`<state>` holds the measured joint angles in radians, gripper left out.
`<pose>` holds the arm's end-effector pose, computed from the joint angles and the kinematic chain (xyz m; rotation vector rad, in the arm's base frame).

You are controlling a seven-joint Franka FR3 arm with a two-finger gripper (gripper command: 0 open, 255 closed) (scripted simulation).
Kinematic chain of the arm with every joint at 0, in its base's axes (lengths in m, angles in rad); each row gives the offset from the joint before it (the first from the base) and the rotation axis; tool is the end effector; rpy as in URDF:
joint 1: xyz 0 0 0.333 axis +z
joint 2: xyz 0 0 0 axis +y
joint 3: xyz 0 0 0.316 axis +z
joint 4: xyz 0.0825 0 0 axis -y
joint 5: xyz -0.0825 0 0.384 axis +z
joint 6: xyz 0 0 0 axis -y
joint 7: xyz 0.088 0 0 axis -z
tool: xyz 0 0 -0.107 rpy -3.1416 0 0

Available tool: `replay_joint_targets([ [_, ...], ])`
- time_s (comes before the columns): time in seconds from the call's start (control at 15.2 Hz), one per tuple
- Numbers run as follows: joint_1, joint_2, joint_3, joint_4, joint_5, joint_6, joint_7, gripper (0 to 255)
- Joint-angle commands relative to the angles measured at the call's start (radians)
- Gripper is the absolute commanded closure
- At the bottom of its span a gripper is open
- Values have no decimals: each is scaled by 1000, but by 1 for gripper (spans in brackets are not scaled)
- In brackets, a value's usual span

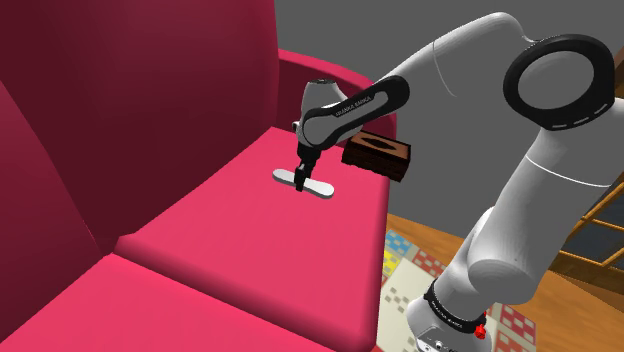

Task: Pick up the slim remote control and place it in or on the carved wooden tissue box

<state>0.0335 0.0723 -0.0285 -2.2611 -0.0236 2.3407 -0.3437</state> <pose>0.5285 0.0023 0.3303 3.0697 0.5668 0.0062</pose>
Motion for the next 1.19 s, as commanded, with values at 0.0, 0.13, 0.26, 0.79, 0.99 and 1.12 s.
replay_joint_targets([
  [0.0, 0, -9, 0, 5, 0, -13, 0, 255],
  [0.13, 0, -25, 0, 14, 0, -39, 0, 255],
  [0.26, 0, -41, 0, 25, 0, -65, -1, 255],
  [0.79, 1, -96, 1, 75, 0, -171, -2, 255],
  [0.99, 1, -113, 1, 98, 0, -211, -2, 255],
  [1.12, 1, -124, 1, 114, 0, -237, -3, 255],
])
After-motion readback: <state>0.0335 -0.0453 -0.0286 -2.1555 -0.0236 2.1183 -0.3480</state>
